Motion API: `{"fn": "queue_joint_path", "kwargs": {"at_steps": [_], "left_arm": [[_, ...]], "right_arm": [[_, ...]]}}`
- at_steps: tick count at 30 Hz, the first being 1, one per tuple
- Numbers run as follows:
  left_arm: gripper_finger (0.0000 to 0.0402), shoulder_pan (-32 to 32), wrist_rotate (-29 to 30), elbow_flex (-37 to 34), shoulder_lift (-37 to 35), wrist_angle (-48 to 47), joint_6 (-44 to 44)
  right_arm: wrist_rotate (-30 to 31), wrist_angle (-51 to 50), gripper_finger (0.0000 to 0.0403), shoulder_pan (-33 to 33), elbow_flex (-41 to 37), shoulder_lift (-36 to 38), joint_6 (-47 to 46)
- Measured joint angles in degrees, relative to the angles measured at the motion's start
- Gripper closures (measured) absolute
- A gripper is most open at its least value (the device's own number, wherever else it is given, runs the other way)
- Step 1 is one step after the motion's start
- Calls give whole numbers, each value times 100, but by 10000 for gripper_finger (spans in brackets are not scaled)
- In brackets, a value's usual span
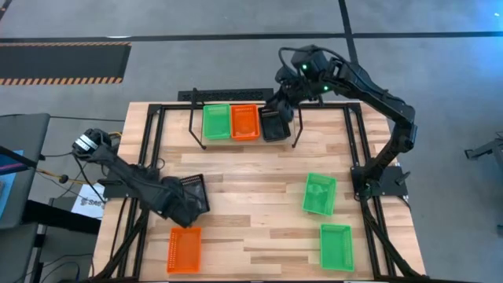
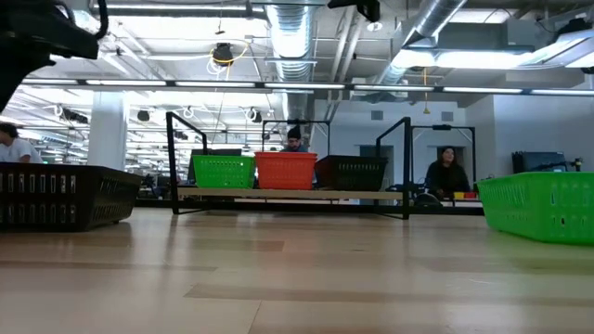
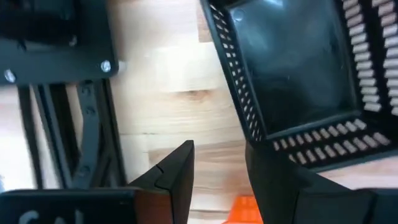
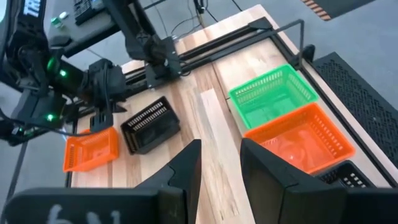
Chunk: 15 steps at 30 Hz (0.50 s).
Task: Stack baskets on shelf by color
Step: Stack the black bin on top of the black bin on the shelf
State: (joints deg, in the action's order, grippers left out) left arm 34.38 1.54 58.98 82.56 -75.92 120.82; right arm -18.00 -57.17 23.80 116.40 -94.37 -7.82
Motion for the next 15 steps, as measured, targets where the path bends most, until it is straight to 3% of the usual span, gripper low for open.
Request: {"fn": "queue_joint_path", "kwargs": {"at_steps": [4,10,15], "left_arm": [[269,89,287,0,0,117,695],[269,44,1052,0,0,244,895],[269,24,817,-138,0,258,936]], "right_arm": [[0,4,275,-61,0,0,88],[8,13,274,-46,0,0,101],[9,15,275,-46,0,0,101]]}}
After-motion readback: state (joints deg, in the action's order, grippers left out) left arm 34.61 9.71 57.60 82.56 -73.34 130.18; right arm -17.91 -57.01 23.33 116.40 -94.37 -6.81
